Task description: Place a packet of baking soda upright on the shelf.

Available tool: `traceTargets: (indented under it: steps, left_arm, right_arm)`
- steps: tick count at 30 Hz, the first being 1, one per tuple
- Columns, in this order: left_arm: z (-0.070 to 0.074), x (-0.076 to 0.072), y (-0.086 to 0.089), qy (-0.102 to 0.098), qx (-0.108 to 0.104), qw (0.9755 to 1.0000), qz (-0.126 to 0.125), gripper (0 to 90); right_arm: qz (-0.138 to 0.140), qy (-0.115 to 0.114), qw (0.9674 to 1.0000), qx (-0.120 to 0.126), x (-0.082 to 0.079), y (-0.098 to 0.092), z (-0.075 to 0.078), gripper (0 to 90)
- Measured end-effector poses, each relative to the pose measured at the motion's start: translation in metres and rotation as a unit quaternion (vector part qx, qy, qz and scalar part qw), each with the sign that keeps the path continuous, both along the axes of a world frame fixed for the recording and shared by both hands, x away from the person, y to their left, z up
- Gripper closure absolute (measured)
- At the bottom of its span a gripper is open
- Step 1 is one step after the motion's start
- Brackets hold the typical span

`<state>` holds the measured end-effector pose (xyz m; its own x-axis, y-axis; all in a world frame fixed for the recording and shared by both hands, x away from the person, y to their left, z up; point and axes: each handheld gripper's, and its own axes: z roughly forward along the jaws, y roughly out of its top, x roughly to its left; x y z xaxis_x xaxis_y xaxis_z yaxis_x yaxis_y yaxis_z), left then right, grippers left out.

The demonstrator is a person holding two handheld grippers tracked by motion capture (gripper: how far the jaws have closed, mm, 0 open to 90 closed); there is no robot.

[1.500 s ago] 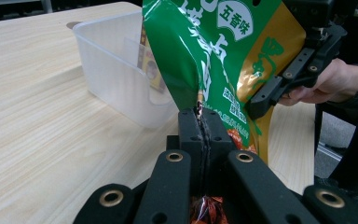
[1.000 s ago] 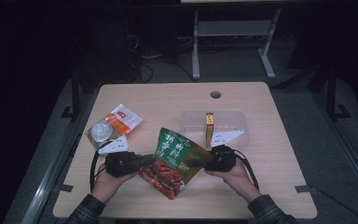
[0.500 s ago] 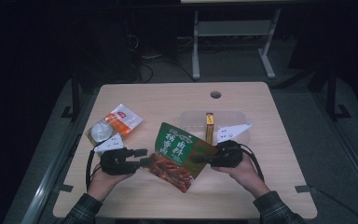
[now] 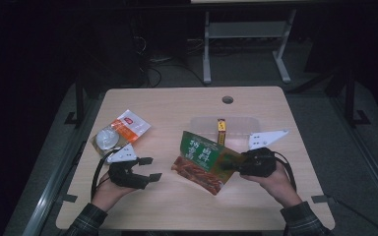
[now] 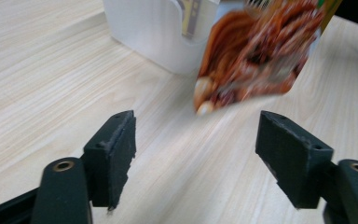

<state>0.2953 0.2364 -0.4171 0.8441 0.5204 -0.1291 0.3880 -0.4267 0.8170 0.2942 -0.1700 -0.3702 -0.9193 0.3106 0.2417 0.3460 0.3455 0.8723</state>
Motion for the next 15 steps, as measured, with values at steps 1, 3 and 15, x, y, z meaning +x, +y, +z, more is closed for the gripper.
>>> traceTargets:
  steps: [1, 3, 15]
  left_arm:
    - [0.0, 0.0, 0.0, 0.0, 0.0, 1.0, 0.0, 25.5]
    - [-0.001, 0.001, 0.0, -0.001, 0.003, 1.0, -0.001, 23.8]
    - [-0.006, 0.012, -0.014, 0.001, 0.027, 0.9993, -0.025, 21.5]
  right_arm:
    - [-0.003, -0.002, 1.0, 0.001, -0.001, -0.004, 0.001, 89.6]
    - [-0.006, -0.003, 1.0, 0.002, -0.002, -0.007, 0.002, 89.6]
    - [-0.063, -0.014, 0.9978, 0.012, -0.016, -0.049, 0.012, 89.6]
